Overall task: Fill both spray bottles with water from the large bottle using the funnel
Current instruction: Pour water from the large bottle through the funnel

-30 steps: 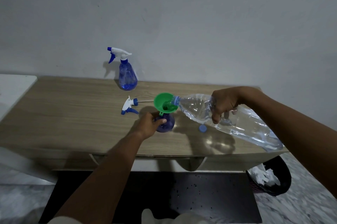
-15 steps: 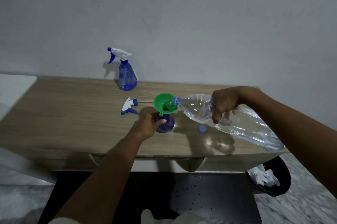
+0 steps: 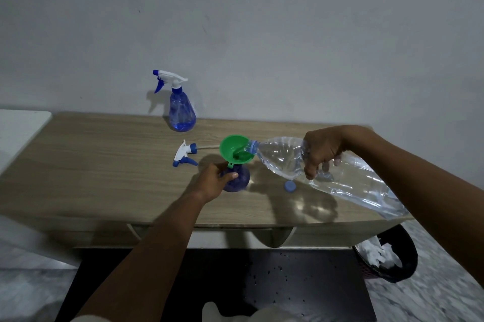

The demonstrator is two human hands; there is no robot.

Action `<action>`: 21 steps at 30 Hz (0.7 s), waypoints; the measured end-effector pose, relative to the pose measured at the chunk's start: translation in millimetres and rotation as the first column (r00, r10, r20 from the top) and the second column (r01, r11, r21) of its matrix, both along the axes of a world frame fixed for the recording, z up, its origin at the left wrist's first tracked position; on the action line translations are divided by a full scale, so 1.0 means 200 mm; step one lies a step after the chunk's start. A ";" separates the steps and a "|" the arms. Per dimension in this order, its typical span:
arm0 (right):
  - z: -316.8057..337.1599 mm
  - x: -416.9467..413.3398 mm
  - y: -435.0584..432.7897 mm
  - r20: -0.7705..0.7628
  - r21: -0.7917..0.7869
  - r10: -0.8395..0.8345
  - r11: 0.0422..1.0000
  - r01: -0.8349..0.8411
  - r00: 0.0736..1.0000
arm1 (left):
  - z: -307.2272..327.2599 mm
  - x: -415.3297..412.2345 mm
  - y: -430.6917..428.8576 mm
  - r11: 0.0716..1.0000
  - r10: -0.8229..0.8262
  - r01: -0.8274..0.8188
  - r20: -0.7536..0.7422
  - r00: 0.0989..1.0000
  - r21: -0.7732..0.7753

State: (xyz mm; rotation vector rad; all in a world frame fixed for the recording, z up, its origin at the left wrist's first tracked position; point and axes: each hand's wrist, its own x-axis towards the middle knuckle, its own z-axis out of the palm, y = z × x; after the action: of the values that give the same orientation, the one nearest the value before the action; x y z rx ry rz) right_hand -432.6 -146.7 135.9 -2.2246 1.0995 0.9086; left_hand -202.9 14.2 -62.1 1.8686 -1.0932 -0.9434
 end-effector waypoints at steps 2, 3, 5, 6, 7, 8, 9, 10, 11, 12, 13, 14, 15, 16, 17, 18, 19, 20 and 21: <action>0.00 0.00 0.00 -0.002 -0.001 0.000 1.000 0.000 1.000 | 0.02 -0.01 0.01 1.000 0.008 -0.008 -0.006 1.000 0.017; 0.00 0.00 0.00 -0.004 -0.002 0.001 1.000 -0.001 1.000 | 0.04 -0.02 0.01 1.000 0.016 -0.016 -0.011 1.000 0.015; 0.00 0.01 0.00 -0.005 0.000 0.003 1.000 -0.003 1.000 | 0.04 -0.02 0.01 0.999 0.025 -0.025 -0.005 1.000 0.021; 0.00 0.01 0.00 -0.004 0.000 0.004 1.000 -0.004 1.000 | 0.04 -0.02 0.01 0.999 0.026 -0.026 -0.004 1.000 0.022; 0.00 0.01 0.00 -0.002 -0.001 0.006 1.000 -0.006 1.000 | 0.05 -0.03 0.01 0.999 0.024 -0.024 -0.001 1.000 0.028; 0.00 0.00 0.00 0.001 -0.003 0.005 1.000 -0.005 1.000 | 0.04 -0.02 0.01 0.999 0.028 -0.028 0.003 1.000 0.032; 0.00 0.01 0.00 0.005 -0.006 0.004 1.000 -0.004 1.000 | 0.04 -0.02 0.00 0.999 0.028 -0.029 0.005 1.000 0.038; 0.01 0.01 0.01 0.007 -0.007 0.002 1.000 -0.002 1.000 | 0.05 -0.03 0.01 0.999 0.029 -0.029 -0.001 1.000 0.040; 0.01 0.01 0.01 0.009 -0.008 0.001 1.000 -0.001 1.000 | 0.04 -0.03 0.00 0.999 0.033 -0.033 0.003 0.999 0.039; 0.01 0.01 0.01 0.012 -0.009 -0.001 1.000 0.001 1.000 | 0.04 -0.03 0.00 0.999 0.035 -0.035 0.010 0.999 0.037; 0.01 0.01 0.00 0.014 -0.010 -0.004 1.000 0.004 1.000 | 0.05 -0.03 0.00 0.999 0.029 -0.030 0.016 0.999 0.031; 0.01 0.00 0.01 0.016 -0.011 -0.006 1.000 0.006 1.000 | 0.05 -0.03 0.00 0.999 0.029 -0.029 0.010 1.000 0.034; 0.01 0.00 0.01 0.017 -0.011 -0.007 1.000 0.007 1.000 | 0.04 -0.03 0.00 0.999 0.023 -0.023 -0.002 1.000 0.031; 0.01 0.00 0.01 0.017 -0.011 -0.007 1.000 0.007 1.000 | 0.06 -0.04 0.01 0.999 0.020 -0.020 -0.011 1.000 0.032; 0.01 0.00 0.01 0.017 -0.010 -0.006 1.000 0.006 1.000 | 0.06 -0.04 0.01 0.999 0.017 -0.016 -0.008 1.000 0.034; 0.01 0.00 0.01 0.016 -0.009 -0.005 1.000 0.005 1.000 | 0.06 -0.04 0.01 0.999 0.017 -0.016 -0.006 1.000 0.038; 0.01 0.00 0.01 0.015 -0.008 -0.003 1.000 0.003 1.000 | 0.06 -0.04 0.01 0.999 0.016 -0.016 -0.005 1.000 0.038; 0.01 0.00 0.01 0.016 -0.008 -0.002 1.000 0.002 1.000 | 0.07 -0.04 0.01 0.999 0.020 -0.019 -0.007 1.000 0.042; 0.01 0.00 0.01 0.018 -0.009 -0.001 1.000 0.001 1.000 | 0.06 -0.04 0.01 0.999 0.021 -0.021 -0.010 1.000 0.041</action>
State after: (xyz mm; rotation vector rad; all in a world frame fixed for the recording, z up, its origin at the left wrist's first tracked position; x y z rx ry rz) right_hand -432.3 -144.9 138.5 -2.2350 1.0978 0.8830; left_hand -211.0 16.0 -50.6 1.9024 -1.0541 -0.9686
